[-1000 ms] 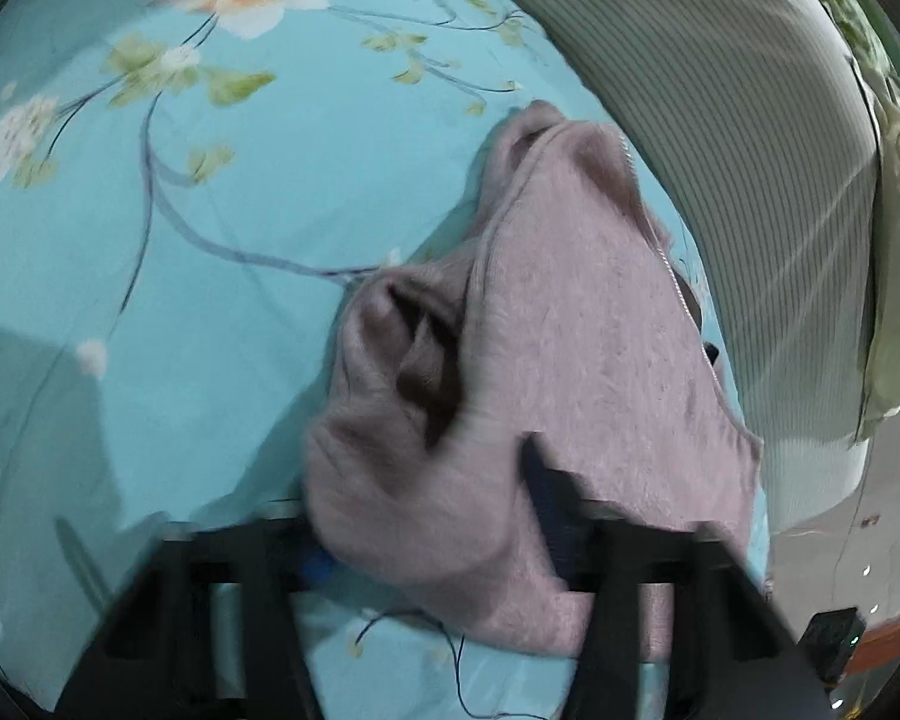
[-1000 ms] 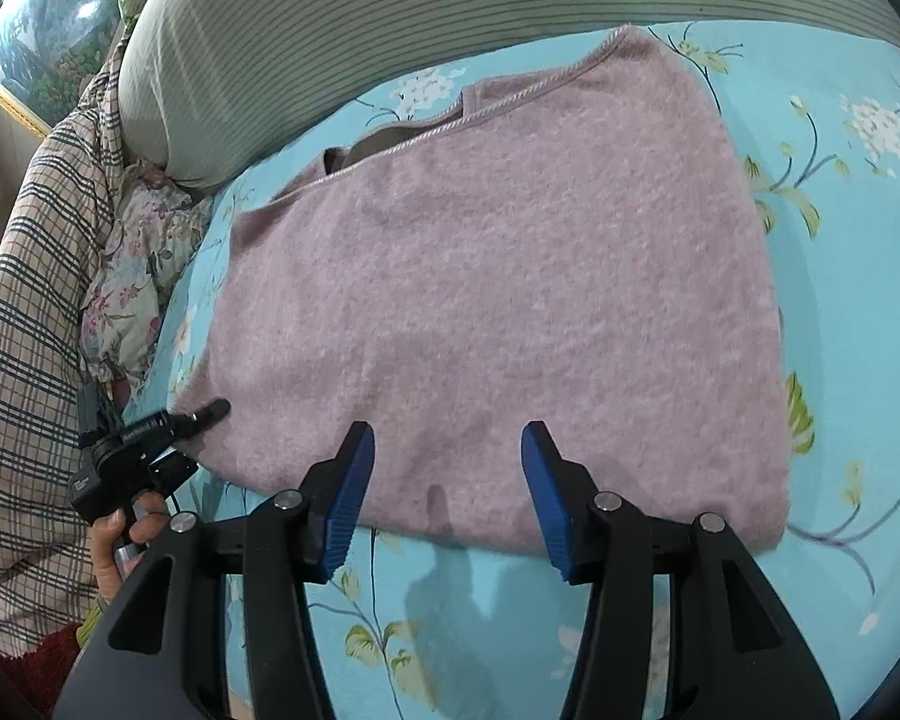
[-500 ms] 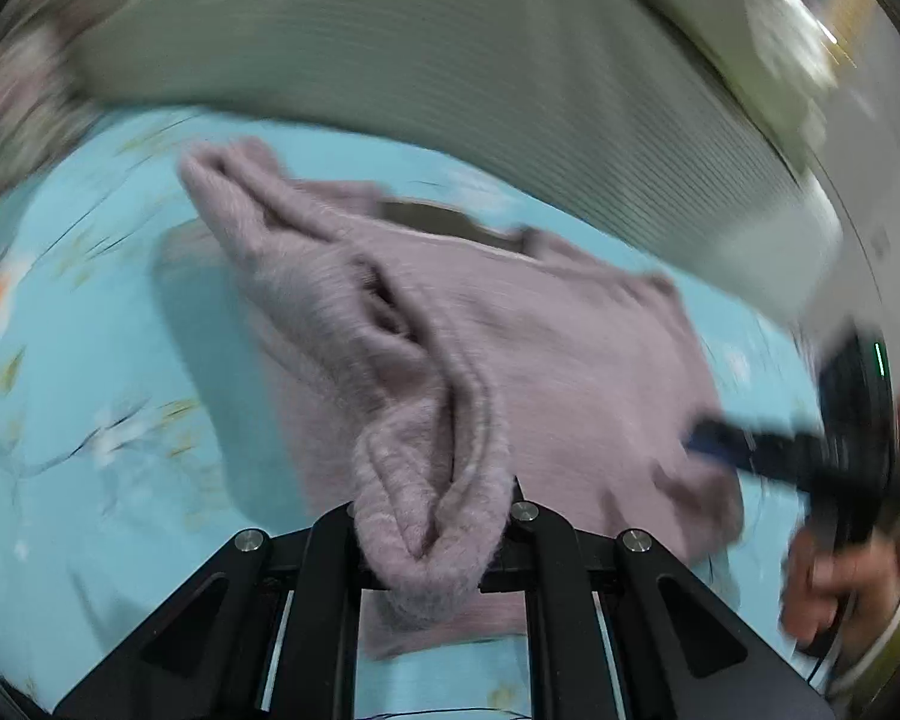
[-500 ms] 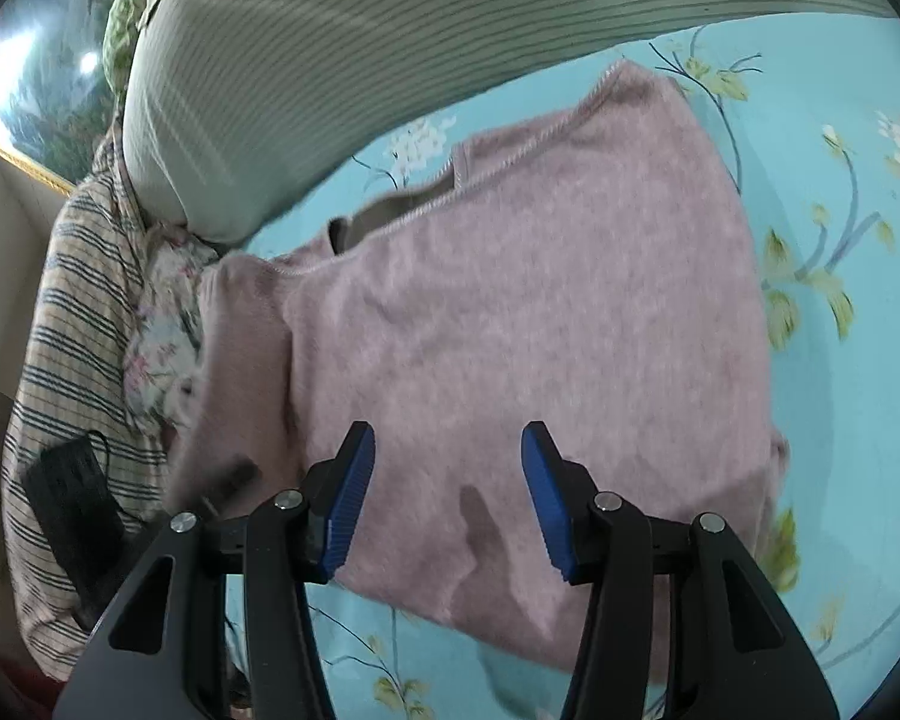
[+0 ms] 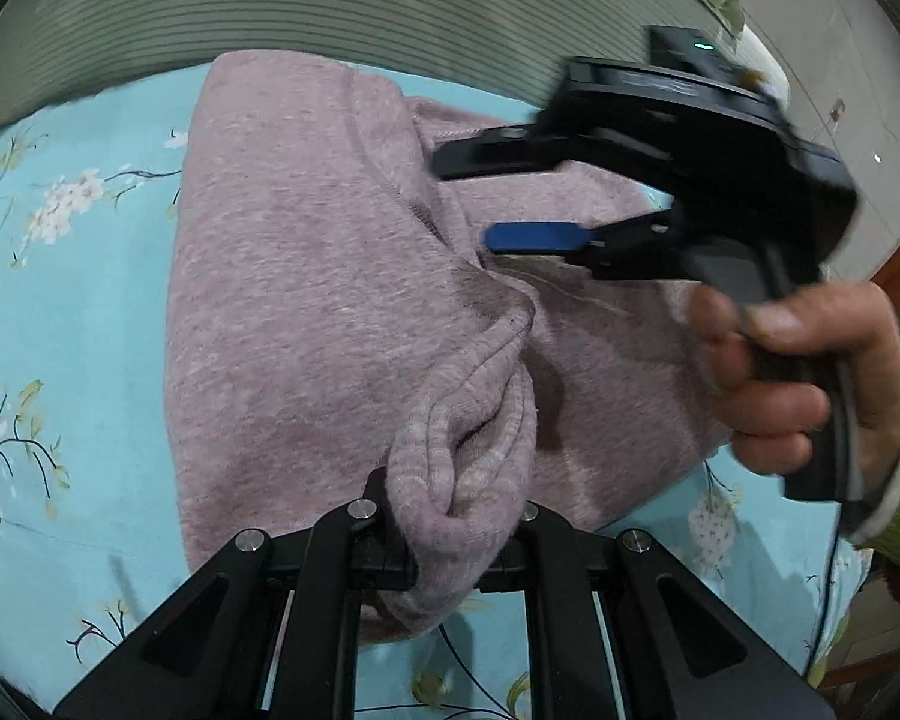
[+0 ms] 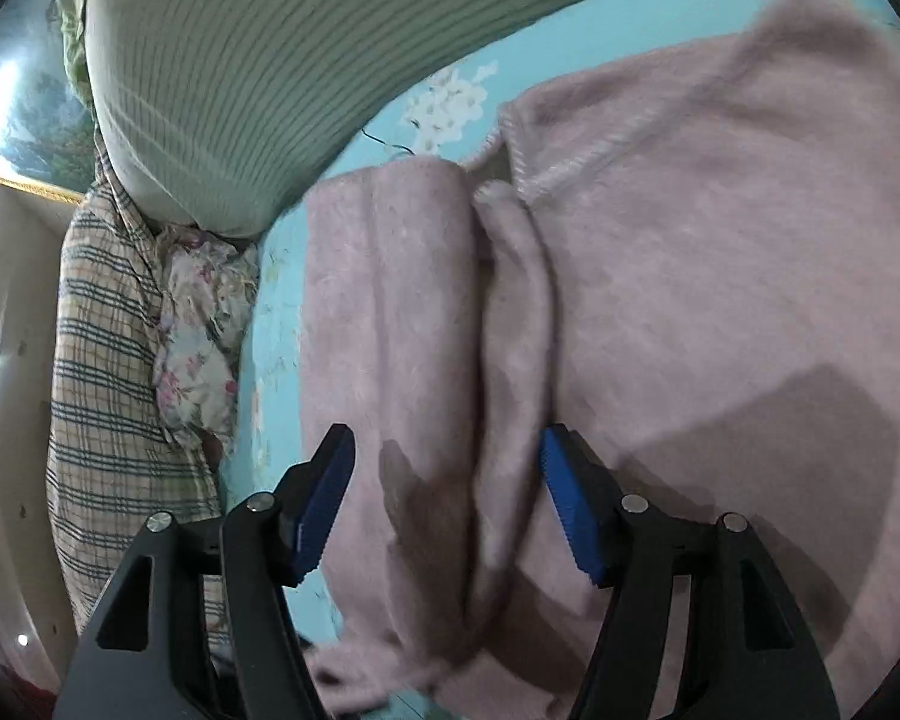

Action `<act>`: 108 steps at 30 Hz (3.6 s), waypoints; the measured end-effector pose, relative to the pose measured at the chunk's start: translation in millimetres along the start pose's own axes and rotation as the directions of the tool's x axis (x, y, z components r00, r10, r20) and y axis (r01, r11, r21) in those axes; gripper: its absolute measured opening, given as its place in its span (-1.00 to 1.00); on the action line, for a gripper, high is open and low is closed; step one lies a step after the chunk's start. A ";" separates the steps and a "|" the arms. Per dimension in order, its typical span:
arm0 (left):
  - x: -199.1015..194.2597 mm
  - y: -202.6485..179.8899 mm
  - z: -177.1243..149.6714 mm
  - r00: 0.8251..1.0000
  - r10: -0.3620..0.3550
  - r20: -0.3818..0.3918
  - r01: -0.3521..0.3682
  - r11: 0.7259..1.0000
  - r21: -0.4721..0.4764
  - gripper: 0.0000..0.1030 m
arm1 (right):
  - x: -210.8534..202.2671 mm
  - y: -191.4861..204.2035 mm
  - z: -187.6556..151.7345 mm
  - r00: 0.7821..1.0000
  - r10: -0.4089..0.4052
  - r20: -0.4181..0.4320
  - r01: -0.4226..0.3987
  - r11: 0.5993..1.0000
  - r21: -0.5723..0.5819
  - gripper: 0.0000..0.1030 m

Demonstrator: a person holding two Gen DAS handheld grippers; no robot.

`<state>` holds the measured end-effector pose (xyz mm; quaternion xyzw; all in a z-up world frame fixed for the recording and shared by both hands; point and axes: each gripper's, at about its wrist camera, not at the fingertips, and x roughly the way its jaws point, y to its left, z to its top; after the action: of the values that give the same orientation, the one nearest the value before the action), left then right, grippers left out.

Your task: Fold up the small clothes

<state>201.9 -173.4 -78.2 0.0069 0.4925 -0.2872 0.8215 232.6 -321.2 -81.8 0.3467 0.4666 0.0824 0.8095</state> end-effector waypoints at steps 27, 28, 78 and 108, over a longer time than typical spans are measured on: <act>15.8 -97.6 24.7 0.961 -0.267 -0.070 0.274 0.956 0.101 -0.78 | -121.3 -33.1 40.1 0.955 -0.221 0.199 0.244 0.965 -0.096 -0.75; 19.0 -103.8 23.4 0.961 -0.264 -0.077 0.272 0.955 0.122 -0.78 | -120.9 -38.6 40.5 0.957 -0.213 0.197 0.233 0.969 -0.086 -0.75; 57.7 80.2 70.9 0.969 -0.239 -0.057 0.213 0.932 -0.294 -0.29 | -100.7 -53.9 -9.5 0.984 -0.108 0.144 0.109 0.994 -0.002 -0.33; -68.7 197.9 -22.1 0.995 0.076 -0.063 -0.095 0.918 -0.386 0.46 | -23.7 42.3 -51.8 0.962 -0.248 0.117 0.268 0.941 -0.209 0.59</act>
<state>254.8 30.3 -87.4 -0.1277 0.5579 -0.1474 0.8066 185.5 -275.4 -55.1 0.1929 0.4593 0.0120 0.8670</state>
